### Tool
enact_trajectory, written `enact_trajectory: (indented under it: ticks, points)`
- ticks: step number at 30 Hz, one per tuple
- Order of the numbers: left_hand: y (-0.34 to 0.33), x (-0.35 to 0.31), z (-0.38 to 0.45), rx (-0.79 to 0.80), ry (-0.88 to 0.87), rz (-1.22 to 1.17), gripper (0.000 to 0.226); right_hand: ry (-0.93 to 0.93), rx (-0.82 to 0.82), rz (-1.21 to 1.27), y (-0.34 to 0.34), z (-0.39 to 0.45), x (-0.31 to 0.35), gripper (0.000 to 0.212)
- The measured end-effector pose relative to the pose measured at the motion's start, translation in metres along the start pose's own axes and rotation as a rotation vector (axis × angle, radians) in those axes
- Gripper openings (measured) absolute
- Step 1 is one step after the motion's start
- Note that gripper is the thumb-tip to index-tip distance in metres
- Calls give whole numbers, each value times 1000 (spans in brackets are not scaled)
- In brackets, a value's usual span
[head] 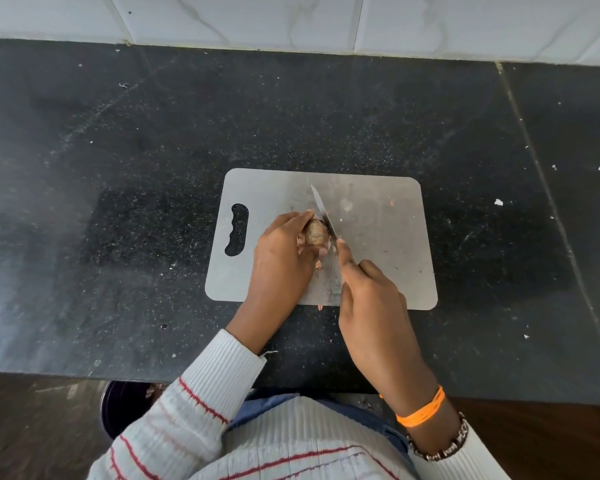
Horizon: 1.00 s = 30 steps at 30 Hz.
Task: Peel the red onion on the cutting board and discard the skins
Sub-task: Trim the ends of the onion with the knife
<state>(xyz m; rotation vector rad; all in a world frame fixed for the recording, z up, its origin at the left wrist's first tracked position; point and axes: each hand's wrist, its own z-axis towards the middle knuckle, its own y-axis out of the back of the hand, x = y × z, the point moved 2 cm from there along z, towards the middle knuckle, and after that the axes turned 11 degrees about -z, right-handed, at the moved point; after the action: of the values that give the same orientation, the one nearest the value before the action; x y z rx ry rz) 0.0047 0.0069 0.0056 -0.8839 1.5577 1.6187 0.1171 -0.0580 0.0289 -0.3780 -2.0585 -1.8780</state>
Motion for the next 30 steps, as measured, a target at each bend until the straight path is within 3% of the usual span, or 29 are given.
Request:
enact_trajectory:
  ticks: [12, 17, 30]
  points:
    - [0, 1, -1, -13, -6, -14, 48, 5, 69, -107, -4, 0, 2, 66]
    - [-1, 4, -2, -29, -9, -23, 45, -1, 12, -78, -10, 19, 2, 58]
    - [1, 3, 0, -29, 25, -21, 43, 34, -53, 12, -24, 16, -8, 61]
